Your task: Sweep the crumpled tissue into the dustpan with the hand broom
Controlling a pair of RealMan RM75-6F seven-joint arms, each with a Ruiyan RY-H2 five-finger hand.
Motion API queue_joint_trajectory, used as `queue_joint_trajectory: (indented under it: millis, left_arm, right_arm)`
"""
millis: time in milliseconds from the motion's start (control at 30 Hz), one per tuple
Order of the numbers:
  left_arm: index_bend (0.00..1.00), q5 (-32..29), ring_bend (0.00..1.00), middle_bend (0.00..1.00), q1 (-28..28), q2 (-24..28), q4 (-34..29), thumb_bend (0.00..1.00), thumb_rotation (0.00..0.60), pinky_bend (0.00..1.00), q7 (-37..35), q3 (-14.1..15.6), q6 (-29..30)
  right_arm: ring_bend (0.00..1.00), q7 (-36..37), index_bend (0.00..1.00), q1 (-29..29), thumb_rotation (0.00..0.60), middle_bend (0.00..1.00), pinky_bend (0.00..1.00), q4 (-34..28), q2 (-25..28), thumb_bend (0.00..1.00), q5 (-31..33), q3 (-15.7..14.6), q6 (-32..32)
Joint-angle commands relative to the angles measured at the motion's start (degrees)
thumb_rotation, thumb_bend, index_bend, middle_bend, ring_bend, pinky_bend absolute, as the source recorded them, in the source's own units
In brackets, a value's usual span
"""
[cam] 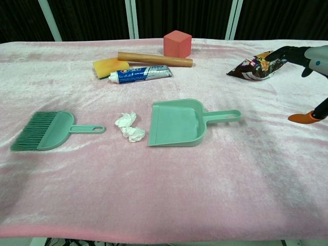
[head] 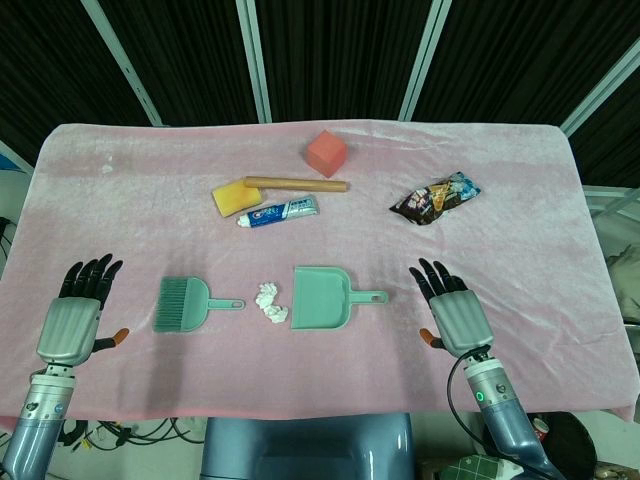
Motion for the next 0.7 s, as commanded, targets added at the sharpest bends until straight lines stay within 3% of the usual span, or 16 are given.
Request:
queue_joint_trajectory:
  millis: [33,700]
  left_arm:
    - [0.0,-0.4,0.0,0.0,-0.1,0.0,0.0,0.0,0.6,0.0,-0.2,-0.1,0.0]
    - [0.0,-1.3,0.0,0.0,-0.5,0.7,-0.7,0.0,0.6,0.0,-0.9,0.3,0.1]
  right_arm:
    - [0.0,-0.5,0.0,0.2,0.6,0.0,0.22,0.1,-0.2,0.14,0.6,-0.5,0.1]
    - [0.03,-4.3,0.0,3.0,0.6,0.0,0.22,-2.3,-0.2,0.14,4.8,-1.2,0.6]
